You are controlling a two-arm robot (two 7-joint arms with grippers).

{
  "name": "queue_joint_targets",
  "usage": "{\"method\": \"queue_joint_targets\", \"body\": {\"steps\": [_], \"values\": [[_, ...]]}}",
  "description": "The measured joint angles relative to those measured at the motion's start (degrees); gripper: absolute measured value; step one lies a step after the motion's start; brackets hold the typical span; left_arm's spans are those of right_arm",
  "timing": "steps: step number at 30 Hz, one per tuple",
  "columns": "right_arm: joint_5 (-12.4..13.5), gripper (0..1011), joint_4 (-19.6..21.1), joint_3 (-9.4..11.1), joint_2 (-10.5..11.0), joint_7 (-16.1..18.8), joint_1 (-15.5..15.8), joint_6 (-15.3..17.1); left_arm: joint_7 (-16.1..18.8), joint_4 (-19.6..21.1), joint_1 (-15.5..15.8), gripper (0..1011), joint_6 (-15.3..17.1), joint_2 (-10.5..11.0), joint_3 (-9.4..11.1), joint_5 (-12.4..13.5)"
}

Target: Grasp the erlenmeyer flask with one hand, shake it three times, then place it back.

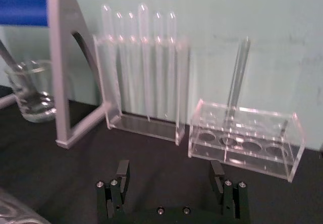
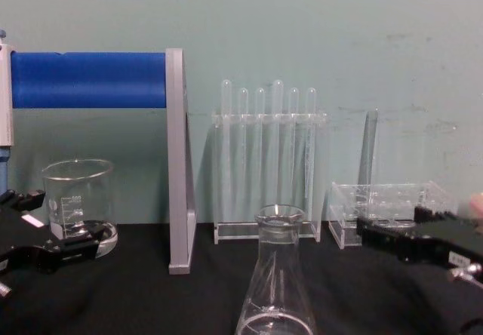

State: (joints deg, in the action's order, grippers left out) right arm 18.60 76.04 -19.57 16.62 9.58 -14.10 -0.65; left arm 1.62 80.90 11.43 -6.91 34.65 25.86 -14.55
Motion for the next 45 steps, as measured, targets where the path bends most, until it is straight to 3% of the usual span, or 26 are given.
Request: {"method": "queue_joint_targets", "body": {"steps": [10, 45], "values": [[-1.38, 1000, -3.71, 0.51, -1.60, 0.43, -1.61, 1.54, 0.00, 0.00, 0.00, 1001, 0.00, 0.00, 0.00, 0.00], [-1.39, 1000, -3.73, 0.46, -1.66, 0.22, -1.61, 1.57, 0.00, 0.00, 0.00, 1001, 0.00, 0.00, 0.00, 0.00]]}}
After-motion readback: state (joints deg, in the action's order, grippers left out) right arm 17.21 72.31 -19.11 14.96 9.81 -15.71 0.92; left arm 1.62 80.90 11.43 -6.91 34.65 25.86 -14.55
